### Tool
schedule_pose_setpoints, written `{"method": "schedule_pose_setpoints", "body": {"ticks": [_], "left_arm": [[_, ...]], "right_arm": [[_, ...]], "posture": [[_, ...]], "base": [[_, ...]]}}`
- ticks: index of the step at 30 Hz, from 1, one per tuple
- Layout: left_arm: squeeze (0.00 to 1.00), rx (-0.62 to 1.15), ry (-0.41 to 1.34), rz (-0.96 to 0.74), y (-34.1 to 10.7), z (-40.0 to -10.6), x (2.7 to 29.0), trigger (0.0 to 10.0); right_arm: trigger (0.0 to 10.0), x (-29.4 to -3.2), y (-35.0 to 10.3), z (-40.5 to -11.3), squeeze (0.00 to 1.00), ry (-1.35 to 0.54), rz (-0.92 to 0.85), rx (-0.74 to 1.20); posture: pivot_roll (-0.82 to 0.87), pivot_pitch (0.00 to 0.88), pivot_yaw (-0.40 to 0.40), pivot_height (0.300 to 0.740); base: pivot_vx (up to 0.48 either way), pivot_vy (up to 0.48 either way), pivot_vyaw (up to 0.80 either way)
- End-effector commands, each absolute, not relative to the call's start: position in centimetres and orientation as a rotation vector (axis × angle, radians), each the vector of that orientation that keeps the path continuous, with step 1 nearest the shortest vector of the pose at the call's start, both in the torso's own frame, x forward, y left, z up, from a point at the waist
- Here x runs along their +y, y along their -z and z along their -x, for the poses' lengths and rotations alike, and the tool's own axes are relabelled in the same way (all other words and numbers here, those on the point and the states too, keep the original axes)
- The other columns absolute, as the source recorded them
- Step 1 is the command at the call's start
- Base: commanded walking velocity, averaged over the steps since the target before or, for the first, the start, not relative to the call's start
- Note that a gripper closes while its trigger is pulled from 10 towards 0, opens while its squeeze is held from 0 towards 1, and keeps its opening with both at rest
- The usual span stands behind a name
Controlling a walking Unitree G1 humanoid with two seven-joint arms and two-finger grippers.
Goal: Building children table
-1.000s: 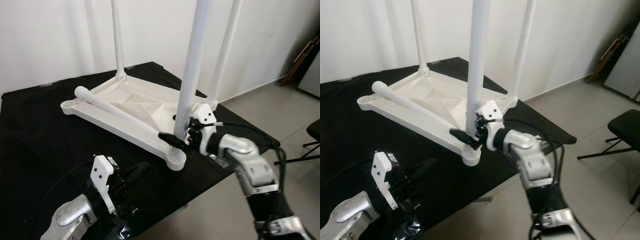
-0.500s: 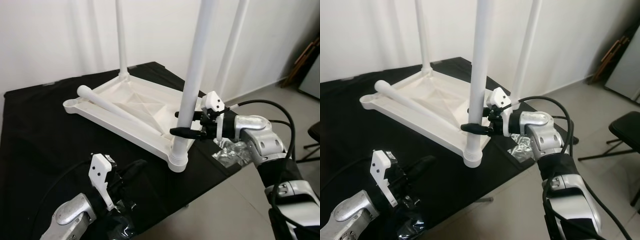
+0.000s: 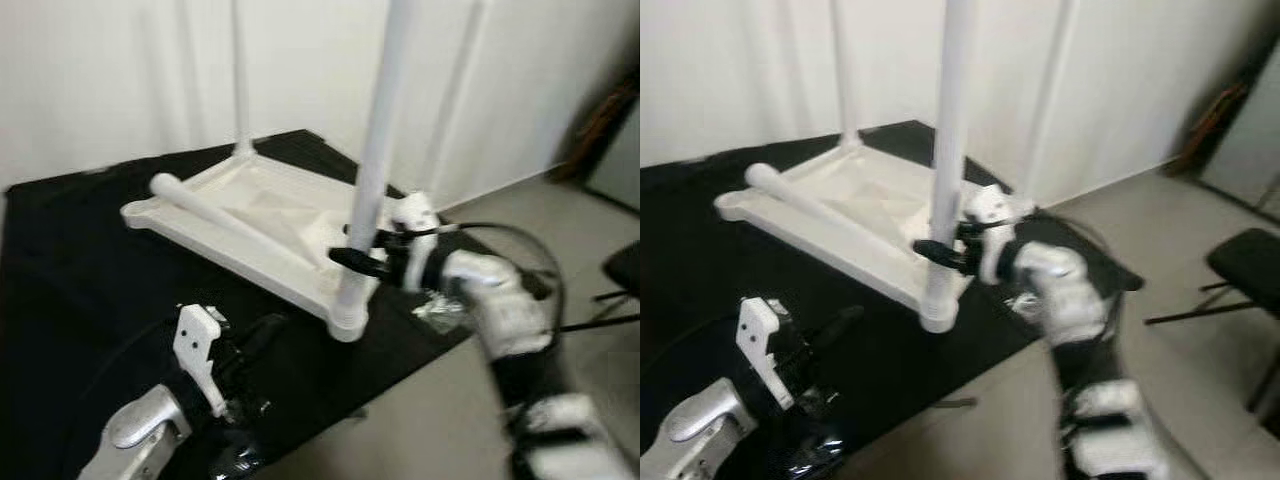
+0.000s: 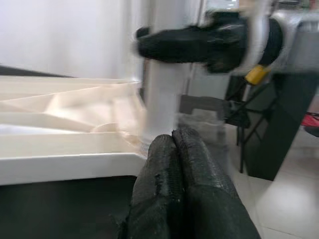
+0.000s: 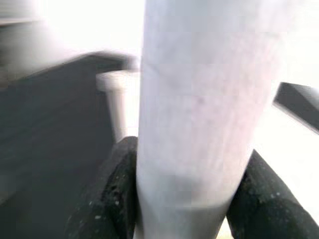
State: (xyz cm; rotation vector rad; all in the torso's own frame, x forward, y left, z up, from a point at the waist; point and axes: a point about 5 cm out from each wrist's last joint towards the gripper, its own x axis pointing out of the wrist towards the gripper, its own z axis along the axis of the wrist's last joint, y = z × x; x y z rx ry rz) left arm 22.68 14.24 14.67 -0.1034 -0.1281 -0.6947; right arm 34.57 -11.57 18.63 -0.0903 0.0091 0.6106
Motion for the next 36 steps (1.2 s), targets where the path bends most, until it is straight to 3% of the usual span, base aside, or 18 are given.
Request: {"method": "schedule_pose_setpoints", "body": {"ticks": [1, 5, 10, 11, 15, 16, 20, 21, 22, 23, 24, 30, 36], "left_arm": [[0.0, -0.112, 0.674, 0.095, -14.2, -22.7, 14.6, 10.0], [0.0, -0.111, 0.674, 0.093, -14.1, -22.7, 14.6, 10.0], [0.0, -0.114, 0.674, 0.08, -14.1, -23.2, 14.4, 10.0], [0.0, -0.117, 0.672, 0.076, -14.1, -23.2, 14.4, 10.0], [0.0, -0.117, 0.672, 0.076, -14.1, -23.2, 14.4, 10.0], [0.0, -0.119, 0.671, 0.074, -14.1, -23.3, 14.3, 10.0], [0.0, -0.12, 0.679, 0.073, -14.2, -23.4, 14.1, 10.0], [0.0, -0.121, 0.682, 0.073, -14.2, -23.4, 14.1, 10.0], [0.0, -0.122, 0.683, 0.073, -14.2, -23.5, 14.0, 10.0], [0.0, -0.124, 0.683, 0.073, -14.3, -23.5, 13.9, 10.0], [0.0, -0.126, 0.683, 0.073, -14.3, -23.6, 13.9, 10.0], [0.0, -0.13, 0.682, 0.07, -14.3, -23.6, 13.7, 10.0], [0.0, -0.131, 0.681, 0.069, -14.3, -23.7, 13.6, 10.0]], "right_arm": [[0.0, -12.8, -15.9, -33.7, 0.0, -0.311, 0.113, 0.129], [0.0, -12.4, -15.2, -33.2, 0.0, -0.287, 0.113, 0.139], [0.0, -12.8, -15.5, -34.5, 0.0, -0.253, 0.148, 0.132], [3.1, -12.8, -15.7, -34.8, 0.0, -0.257, 0.132, 0.129], [3.1, -12.8, -15.7, -34.8, 0.0, -0.257, 0.132, 0.129], [10.0, -12.2, -16.1, -34.9, 1.0, -0.324, 0.099, 0.124], [10.0, -11.3, -18.3, -35.5, 1.0, -0.51, 0.062, 0.048], [10.0, -10.7, -19.8, -35.3, 1.0, -0.654, 0.083, -0.014], [10.0, -10.4, -20.9, -35.0, 0.84, -0.764, 0.115, -0.056], [10.0, -10.3, -21.4, -34.7, 0.34, -0.853, 0.146, -0.065], [10.0, -10.5, -21.3, -34.7, 0.0, -0.913, 0.185, -0.054], [10.0, -11.4, -20.1, -34.9, 0.0, -1.051, 0.3, 0.006], [10.0, -12.0, -19.8, -35.9, 0.0, -1.066, 0.299, 0.032]], "posture": [[0.0, 0.0, -0.04, 0.74], [-0.02, 0.0, -0.03, 0.74], [-0.02, 0.0, -0.039, 0.74], [-0.01, 0.0, -0.05, 0.74], [-0.01, 0.0, -0.05, 0.74], [-0.01, 0.0, -0.051, 0.74], [-0.01, 0.0, -0.051, 0.74], [-0.01, 0.0, -0.051, 0.74], [-0.02, 0.0, -0.051, 0.74], [-0.01, 0.0, -0.053, 0.74], [-0.01, 0.0, -0.056, 0.74], [0.0, 0.0, -0.066, 0.74], [0.0, 0.0, -0.067, 0.74]], "base": [[0.0, 0.0, 0.0], [0.0, 0.0, 0.0], [0.0, 0.0, 0.0], [0.0, 0.0, 0.0], [0.0, 0.0, 0.0], [0.0, 0.0, 0.0], [0.0, 0.0, 0.0], [0.0, 0.0, 0.0], [0.0, 0.0, 0.0], [0.0, 0.0, 0.0], [0.0, 0.0, 0.0], [0.0, 0.0, 0.0], [0.0, 0.0, 0.0]]}}
